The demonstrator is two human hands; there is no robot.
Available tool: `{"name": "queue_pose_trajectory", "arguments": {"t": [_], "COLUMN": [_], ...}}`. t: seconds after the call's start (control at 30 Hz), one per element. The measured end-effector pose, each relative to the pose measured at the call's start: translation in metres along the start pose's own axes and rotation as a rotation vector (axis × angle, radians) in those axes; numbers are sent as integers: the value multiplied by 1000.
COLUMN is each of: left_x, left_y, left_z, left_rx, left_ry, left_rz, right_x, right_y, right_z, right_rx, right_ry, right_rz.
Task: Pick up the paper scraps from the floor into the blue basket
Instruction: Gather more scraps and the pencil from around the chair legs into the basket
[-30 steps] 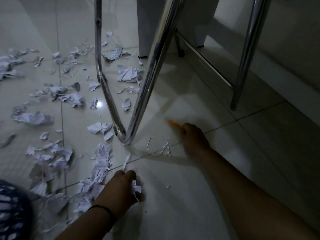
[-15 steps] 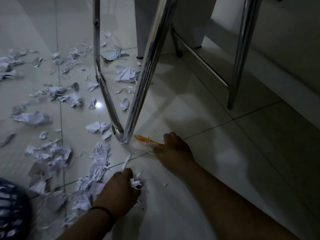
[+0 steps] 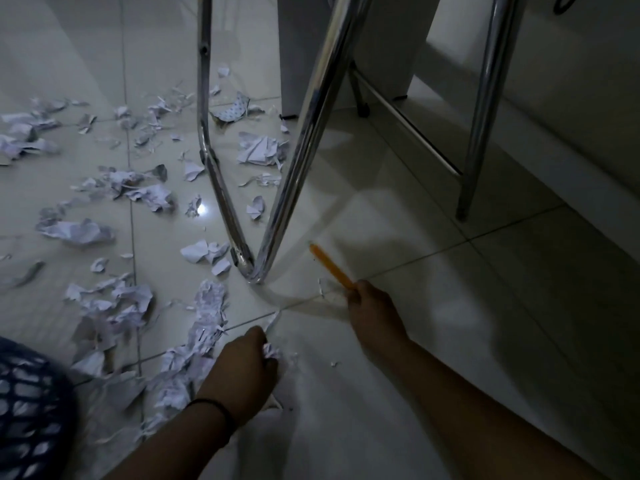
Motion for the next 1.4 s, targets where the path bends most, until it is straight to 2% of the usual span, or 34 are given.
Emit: {"name": "queue_pose_trajectory", "arguments": {"t": [0.13, 0.2, 0.23, 0.33, 0.53, 0.6, 0.73, 0.87, 0.9, 0.97, 1.03, 1.13, 1.3, 1.4], "left_x": [25, 38, 46, 74, 171, 213, 295, 365, 377, 394, 395, 379, 335, 326], "left_y": [-3, -7, -11, -19, -49, -64, -90, -120, -126, -142, -156, -168, -171, -167], "left_z": [-12, -20, -23, -34, -54, -54, -32, 43, 66, 118, 161, 211, 255, 265], "left_rx": [18, -3, 3, 39, -40, -102, -265, -202, -142, 19, 77, 95, 91, 91], "left_ry": [-142, -175, -199, -328, -338, -229, 235, 362, 364, 207, 197, 219, 334, 281], "left_rz": [-101, -134, -140, -137, -189, -235, -359, -402, -382, -315, -188, -21, 292, 323], "right_x": [16, 26, 33, 63, 129, 137, 140, 127, 122, 105, 81, 34, -36, -53], "right_y": [-14, -25, -30, -44, -81, -99, -128, -152, -157, -169, -184, -202, -215, -218], "right_z": [14, 29, 38, 68, 169, 211, 293, 385, 405, 443, 467, 473, 450, 444], "right_rx": [-356, -435, -433, -363, -208, -155, -26, 143, 195, 279, 328, 340, 316, 369], "right_ry": [575, 786, 800, 707, 342, 248, 28, -214, -217, -177, -110, -61, -310, -373], "right_rz": [144, 233, 273, 386, 494, 534, 543, 499, 485, 489, 539, 660, 786, 816]}}
Point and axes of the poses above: each hand's wrist, its own y-axis towards the middle knuckle, its own x-axis out of the back of the hand, z = x × y, the point moved 1 cm from there along y, towards the middle knuckle, and after that the axes turned 15 degrees about y, right-handed, at the moved point
